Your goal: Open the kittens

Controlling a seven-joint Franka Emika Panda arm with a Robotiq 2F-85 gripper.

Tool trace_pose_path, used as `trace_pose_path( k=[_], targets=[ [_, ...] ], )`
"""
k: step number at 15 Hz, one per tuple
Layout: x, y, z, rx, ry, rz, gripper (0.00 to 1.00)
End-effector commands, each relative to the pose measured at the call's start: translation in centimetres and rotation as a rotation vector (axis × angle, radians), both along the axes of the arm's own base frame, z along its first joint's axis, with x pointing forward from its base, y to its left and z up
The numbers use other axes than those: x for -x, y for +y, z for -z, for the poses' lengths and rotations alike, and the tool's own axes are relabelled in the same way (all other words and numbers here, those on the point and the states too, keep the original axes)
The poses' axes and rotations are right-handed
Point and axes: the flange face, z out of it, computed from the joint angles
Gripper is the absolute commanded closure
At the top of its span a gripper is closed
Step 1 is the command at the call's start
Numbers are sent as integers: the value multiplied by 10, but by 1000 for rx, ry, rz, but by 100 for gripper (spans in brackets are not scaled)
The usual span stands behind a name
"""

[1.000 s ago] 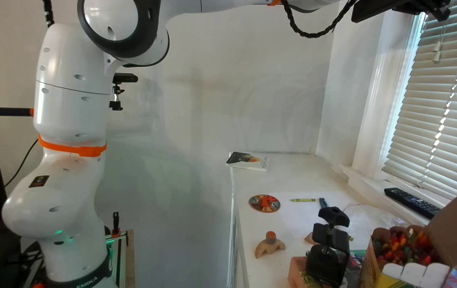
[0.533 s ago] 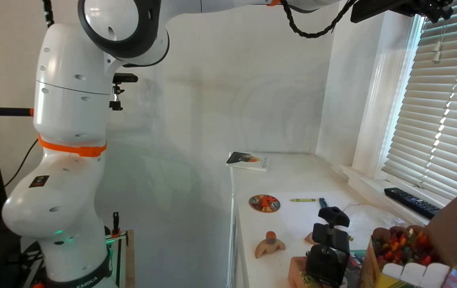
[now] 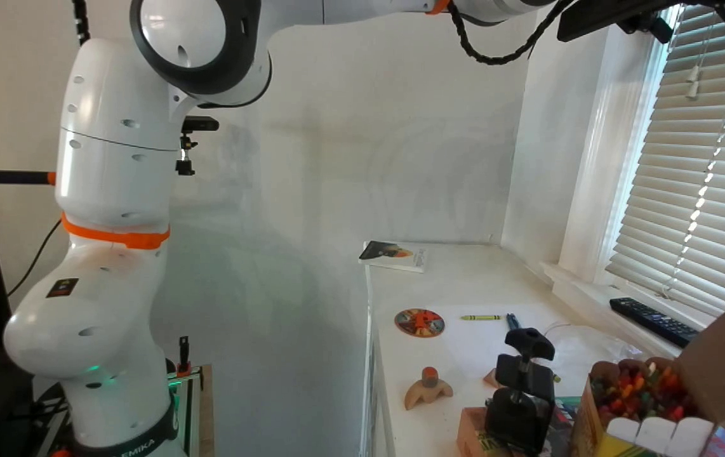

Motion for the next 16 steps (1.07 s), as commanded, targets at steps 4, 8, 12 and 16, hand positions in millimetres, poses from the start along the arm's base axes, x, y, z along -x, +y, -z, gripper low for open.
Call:
trace_pose_path(
  k=[4, 8, 12, 16],
  targets=[
    [-16, 0, 7, -6, -28, 7, 25],
    [-20, 1, 9, -3, -22, 7, 47],
    [-22, 2, 11, -7, -18, 2, 77],
    [-25, 2, 12, -10, -16, -2, 100]
  ],
)
